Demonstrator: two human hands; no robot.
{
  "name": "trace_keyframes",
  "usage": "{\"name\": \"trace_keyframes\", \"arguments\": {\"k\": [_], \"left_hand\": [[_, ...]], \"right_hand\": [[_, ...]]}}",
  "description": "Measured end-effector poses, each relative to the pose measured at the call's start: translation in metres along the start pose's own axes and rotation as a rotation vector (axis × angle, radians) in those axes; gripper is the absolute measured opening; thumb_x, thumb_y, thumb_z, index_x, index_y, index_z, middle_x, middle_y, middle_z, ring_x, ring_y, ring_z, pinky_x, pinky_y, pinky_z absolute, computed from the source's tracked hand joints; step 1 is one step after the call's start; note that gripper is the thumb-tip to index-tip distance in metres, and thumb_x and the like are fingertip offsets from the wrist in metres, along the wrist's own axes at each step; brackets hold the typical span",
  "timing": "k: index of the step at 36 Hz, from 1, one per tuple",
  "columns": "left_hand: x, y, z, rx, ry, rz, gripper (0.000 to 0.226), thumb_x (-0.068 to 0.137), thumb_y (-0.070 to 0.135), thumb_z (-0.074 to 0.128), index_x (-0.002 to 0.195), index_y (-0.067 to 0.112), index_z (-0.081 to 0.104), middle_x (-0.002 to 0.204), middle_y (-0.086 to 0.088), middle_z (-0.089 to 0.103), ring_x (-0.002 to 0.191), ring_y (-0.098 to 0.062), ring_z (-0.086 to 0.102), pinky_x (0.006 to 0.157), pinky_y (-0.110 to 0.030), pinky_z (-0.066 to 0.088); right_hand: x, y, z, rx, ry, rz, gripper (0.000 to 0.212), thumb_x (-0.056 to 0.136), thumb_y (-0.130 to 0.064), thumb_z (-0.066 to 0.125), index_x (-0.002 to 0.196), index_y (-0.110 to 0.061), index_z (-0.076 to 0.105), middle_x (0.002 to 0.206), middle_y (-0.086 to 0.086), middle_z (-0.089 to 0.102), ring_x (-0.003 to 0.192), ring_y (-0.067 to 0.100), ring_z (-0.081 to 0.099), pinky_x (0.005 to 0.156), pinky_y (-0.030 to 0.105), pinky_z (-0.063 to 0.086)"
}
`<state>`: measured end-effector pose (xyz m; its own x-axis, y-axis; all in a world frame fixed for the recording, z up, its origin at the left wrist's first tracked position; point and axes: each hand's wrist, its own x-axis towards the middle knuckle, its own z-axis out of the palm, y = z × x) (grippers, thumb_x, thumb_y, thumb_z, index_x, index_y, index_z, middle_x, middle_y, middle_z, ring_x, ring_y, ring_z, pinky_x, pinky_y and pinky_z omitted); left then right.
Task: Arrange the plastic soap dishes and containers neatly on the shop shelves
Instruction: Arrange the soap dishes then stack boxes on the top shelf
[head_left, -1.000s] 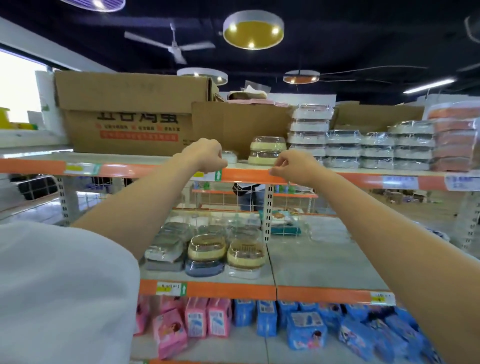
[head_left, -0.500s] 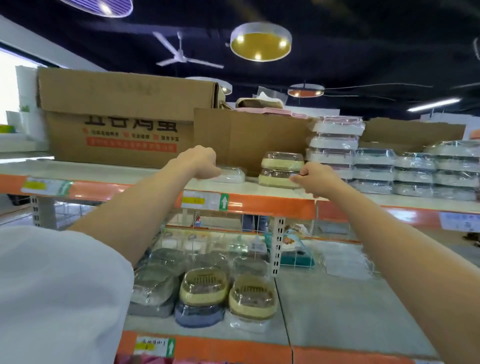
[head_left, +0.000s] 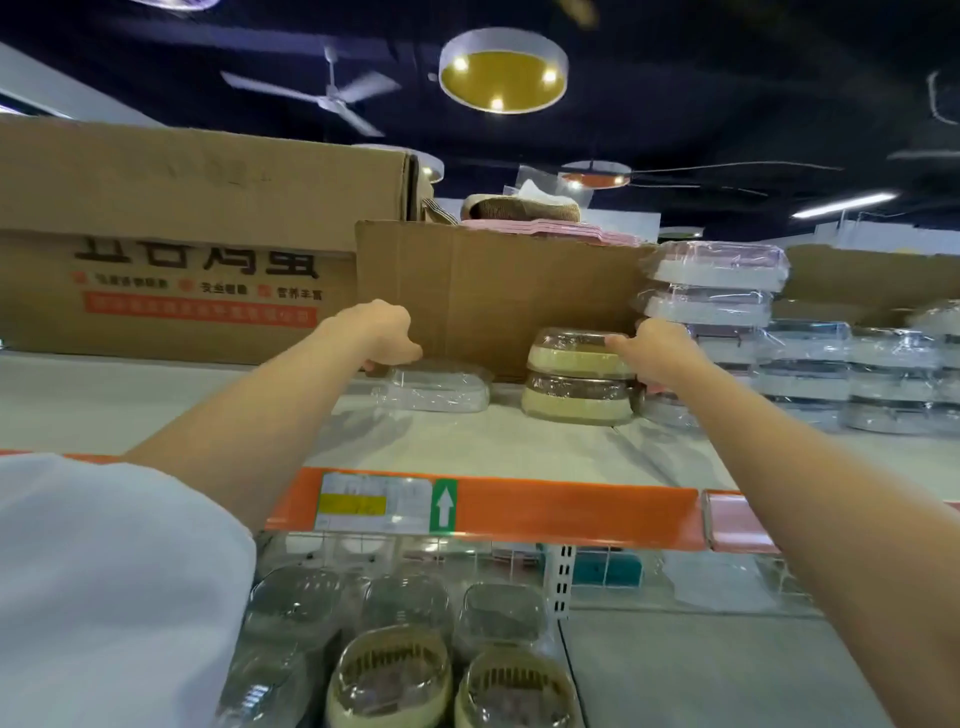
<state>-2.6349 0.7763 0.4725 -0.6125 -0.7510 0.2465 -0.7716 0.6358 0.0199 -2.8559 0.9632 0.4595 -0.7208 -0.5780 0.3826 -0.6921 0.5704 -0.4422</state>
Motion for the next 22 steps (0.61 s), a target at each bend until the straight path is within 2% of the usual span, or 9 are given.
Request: {"name": "trace_keyframes", "arguments": {"k": [3, 7, 11, 13, 16, 18, 20, 22], "left_hand": [[0.011, 0.004, 0.008, 0.029, -0.02, -0.015, 0.044, 0.097, 0.046, 0.043, 0.111, 0.006, 0.057, 0.104, -0.009, 0.06, 0.092, -0.029, 0.059, 0.081, -0.035, 0.048], [0.018, 0.009, 0.017, 0.029, -0.066, -0.063, 0.054, 0.1, 0.05, 0.035, 0.124, 0.005, 0.054, 0.108, -0.012, 0.054, 0.097, -0.031, 0.054, 0.083, -0.037, 0.043], [0.023, 0.009, 0.025, -0.01, -0.152, -0.127, 0.062, 0.101, 0.052, 0.027, 0.136, 0.005, 0.046, 0.134, -0.015, 0.049, 0.116, -0.033, 0.054, 0.09, -0.037, 0.043], [0.025, 0.008, 0.029, -0.045, -0.188, -0.142, 0.065, 0.1, 0.054, 0.024, 0.137, 0.005, 0.046, 0.129, -0.015, 0.054, 0.108, -0.031, 0.058, 0.09, -0.037, 0.044], [0.032, 0.003, 0.037, -0.116, -0.219, -0.177, 0.07, 0.097, 0.06, 0.023, 0.135, 0.007, 0.047, 0.097, -0.01, 0.063, 0.073, -0.024, 0.062, 0.081, -0.033, 0.05], [0.037, -0.002, 0.042, -0.194, -0.242, -0.21, 0.072, 0.095, 0.064, 0.024, 0.138, 0.009, 0.044, 0.093, -0.01, 0.064, 0.071, -0.025, 0.062, 0.084, -0.034, 0.054], [0.039, -0.006, 0.045, -0.281, -0.273, -0.237, 0.076, 0.092, 0.068, 0.025, 0.142, 0.012, 0.039, 0.099, -0.01, 0.064, 0.071, -0.025, 0.059, 0.087, -0.033, 0.054], [0.039, -0.008, 0.047, -0.38, -0.32, -0.251, 0.079, 0.091, 0.069, 0.028, 0.144, 0.012, 0.036, 0.086, -0.009, 0.059, 0.065, -0.023, 0.052, 0.076, -0.027, 0.05]], "right_hand": [[0.011, 0.0, 0.007, 0.0, -0.009, 0.03, 0.036, 0.102, -0.037, 0.04, 0.089, -0.004, 0.05, 0.078, 0.008, 0.052, 0.072, 0.024, 0.055, 0.072, 0.037, 0.051], [0.023, -0.002, 0.017, 0.04, -0.046, 0.057, 0.05, 0.101, -0.045, 0.038, 0.112, 0.0, 0.056, 0.097, 0.014, 0.055, 0.092, 0.033, 0.061, 0.088, 0.046, 0.054], [0.03, -0.002, 0.025, 0.011, -0.065, 0.073, 0.063, 0.098, -0.055, 0.033, 0.12, 0.0, 0.056, 0.107, 0.016, 0.058, 0.101, 0.035, 0.062, 0.089, 0.047, 0.053], [0.034, -0.003, 0.03, -0.016, -0.064, 0.089, 0.07, 0.097, -0.06, 0.03, 0.122, -0.001, 0.057, 0.119, 0.019, 0.057, 0.105, 0.036, 0.06, 0.092, 0.047, 0.052], [0.037, -0.005, 0.035, -0.044, -0.077, 0.11, 0.075, 0.095, -0.064, 0.024, 0.133, -0.005, 0.05, 0.136, 0.021, 0.047, 0.112, 0.037, 0.056, 0.096, 0.049, 0.049], [0.039, -0.006, 0.038, -0.042, -0.073, 0.124, 0.077, 0.095, -0.066, 0.018, 0.136, -0.008, 0.049, 0.138, 0.019, 0.046, 0.115, 0.036, 0.055, 0.099, 0.05, 0.047], [0.041, -0.007, 0.04, -0.029, -0.054, 0.146, 0.082, 0.093, -0.068, 0.013, 0.135, -0.009, 0.051, 0.135, 0.017, 0.05, 0.111, 0.035, 0.057, 0.097, 0.049, 0.048], [0.044, -0.008, 0.041, -0.012, -0.039, 0.176, 0.084, 0.092, -0.069, 0.012, 0.133, -0.008, 0.052, 0.128, 0.015, 0.054, 0.1, 0.032, 0.062, 0.093, 0.046, 0.051]]}}
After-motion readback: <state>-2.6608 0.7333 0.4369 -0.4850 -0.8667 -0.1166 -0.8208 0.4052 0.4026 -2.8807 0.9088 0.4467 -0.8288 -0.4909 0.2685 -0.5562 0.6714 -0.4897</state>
